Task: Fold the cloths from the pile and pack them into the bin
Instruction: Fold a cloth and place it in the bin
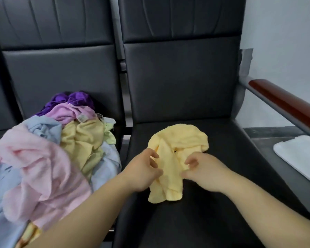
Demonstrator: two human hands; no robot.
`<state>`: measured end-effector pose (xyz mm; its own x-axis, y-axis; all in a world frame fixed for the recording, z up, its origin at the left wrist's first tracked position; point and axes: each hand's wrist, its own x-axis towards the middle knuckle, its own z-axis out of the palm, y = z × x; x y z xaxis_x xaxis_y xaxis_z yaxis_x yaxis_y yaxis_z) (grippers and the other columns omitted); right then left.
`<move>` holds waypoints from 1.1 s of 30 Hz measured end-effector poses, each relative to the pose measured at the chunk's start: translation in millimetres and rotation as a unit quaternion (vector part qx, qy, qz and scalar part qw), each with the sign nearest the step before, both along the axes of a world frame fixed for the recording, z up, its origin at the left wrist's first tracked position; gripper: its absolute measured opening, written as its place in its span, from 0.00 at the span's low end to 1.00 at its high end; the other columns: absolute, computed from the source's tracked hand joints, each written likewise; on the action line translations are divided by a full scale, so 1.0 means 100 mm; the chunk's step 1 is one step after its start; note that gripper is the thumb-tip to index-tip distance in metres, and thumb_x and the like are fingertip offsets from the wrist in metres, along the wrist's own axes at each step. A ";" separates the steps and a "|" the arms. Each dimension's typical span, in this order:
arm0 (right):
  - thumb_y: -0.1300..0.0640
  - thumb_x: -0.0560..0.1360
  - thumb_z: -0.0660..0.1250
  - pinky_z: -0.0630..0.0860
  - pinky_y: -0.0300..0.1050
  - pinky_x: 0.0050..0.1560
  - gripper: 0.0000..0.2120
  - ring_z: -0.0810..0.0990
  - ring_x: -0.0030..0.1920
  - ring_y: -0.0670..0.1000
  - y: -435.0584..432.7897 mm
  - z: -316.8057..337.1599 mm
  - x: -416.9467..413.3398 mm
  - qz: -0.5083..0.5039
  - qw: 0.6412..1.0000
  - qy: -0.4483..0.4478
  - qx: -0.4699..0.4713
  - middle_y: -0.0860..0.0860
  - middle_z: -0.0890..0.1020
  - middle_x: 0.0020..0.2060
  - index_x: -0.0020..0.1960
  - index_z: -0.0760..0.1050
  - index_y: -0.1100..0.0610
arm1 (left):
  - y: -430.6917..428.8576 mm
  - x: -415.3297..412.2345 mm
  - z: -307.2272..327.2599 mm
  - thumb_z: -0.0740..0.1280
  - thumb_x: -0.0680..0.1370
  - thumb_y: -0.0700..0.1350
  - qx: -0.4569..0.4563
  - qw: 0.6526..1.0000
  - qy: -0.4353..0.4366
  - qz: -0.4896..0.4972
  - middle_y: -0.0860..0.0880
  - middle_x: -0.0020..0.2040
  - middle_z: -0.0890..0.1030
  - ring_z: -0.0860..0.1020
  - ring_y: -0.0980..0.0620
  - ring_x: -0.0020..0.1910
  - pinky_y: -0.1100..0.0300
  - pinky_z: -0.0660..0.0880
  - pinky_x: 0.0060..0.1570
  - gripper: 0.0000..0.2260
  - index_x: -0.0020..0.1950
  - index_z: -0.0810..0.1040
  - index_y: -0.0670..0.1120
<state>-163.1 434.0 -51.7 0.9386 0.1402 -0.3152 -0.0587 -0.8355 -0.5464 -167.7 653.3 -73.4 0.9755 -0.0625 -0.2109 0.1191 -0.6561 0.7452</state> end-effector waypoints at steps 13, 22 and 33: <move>0.58 0.80 0.70 0.84 0.48 0.48 0.03 0.84 0.41 0.49 0.12 -0.03 0.10 -0.074 0.949 0.099 0.290 0.51 0.85 0.38 0.49 0.81 0.57 | -0.02 -0.17 -0.08 0.78 0.64 0.64 0.099 0.986 0.019 -0.135 0.60 0.56 0.73 0.76 0.59 0.55 0.58 0.76 0.55 0.35 0.60 0.62 0.56; 0.63 0.80 0.71 0.80 0.43 0.40 0.25 0.85 0.37 0.48 0.00 0.33 0.08 -0.167 0.897 0.042 0.406 0.55 0.87 0.42 0.70 0.66 0.45 | -0.06 -0.05 0.16 0.65 0.80 0.52 -0.161 0.983 -0.077 0.029 0.52 0.37 0.75 0.73 0.53 0.38 0.52 0.72 0.43 0.09 0.44 0.76 0.48; 0.44 0.71 0.76 0.68 0.40 0.39 0.11 0.75 0.38 0.40 0.03 0.42 -0.05 0.090 0.993 -0.058 0.043 0.37 0.79 0.39 0.41 0.79 0.49 | 0.07 -0.20 0.63 0.65 0.81 0.50 -0.228 0.964 -0.128 -0.058 0.41 0.38 0.75 0.74 0.47 0.37 0.53 0.73 0.37 0.07 0.48 0.76 0.47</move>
<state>-168.5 436.8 -9.2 0.9253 0.3309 -0.1854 0.1552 -0.7763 -0.6110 -187.7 660.5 -10.5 0.9728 -0.2038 0.1101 -0.1608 -0.2520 0.9543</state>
